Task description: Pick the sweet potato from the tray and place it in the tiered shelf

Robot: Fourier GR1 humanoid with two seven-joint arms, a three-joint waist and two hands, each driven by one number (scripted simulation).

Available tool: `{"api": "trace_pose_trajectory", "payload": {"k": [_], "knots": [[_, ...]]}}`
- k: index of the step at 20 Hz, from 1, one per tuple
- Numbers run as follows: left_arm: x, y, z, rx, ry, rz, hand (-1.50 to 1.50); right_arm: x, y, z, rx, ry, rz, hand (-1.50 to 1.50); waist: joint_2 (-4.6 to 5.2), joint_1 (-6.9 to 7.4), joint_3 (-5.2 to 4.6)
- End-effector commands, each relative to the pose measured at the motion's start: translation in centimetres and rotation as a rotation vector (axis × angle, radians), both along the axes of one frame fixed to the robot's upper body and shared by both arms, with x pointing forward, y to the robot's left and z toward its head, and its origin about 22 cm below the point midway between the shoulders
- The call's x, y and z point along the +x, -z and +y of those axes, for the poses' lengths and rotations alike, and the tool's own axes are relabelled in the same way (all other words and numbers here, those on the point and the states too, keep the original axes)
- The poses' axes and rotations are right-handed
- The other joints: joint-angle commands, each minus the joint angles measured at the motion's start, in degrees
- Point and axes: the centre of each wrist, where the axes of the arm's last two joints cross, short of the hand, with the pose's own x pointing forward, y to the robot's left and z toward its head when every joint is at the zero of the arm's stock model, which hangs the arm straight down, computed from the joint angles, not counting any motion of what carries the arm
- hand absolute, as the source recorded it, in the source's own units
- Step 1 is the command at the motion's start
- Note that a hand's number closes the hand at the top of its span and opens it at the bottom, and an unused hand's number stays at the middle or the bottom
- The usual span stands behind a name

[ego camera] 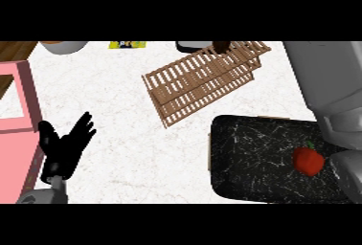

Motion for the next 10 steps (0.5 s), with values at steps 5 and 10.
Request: {"api": "trace_pose_trajectory", "payload": {"k": [5,10], "knots": [[-0.5,0.8,-1.1,-0.018,0.021,0.03,0.0,0.9,-1.7,-2.4,0.284,0.061,0.091,-1.5,0.27,0.25,-0.18],[-0.6,0.4,0.3,-0.005,-0.006,0.035,0.0,1.0,-2.3,-3.4,0.481,0.025,0.184,-1.5,0.03,-0.03,-0.15]]}}
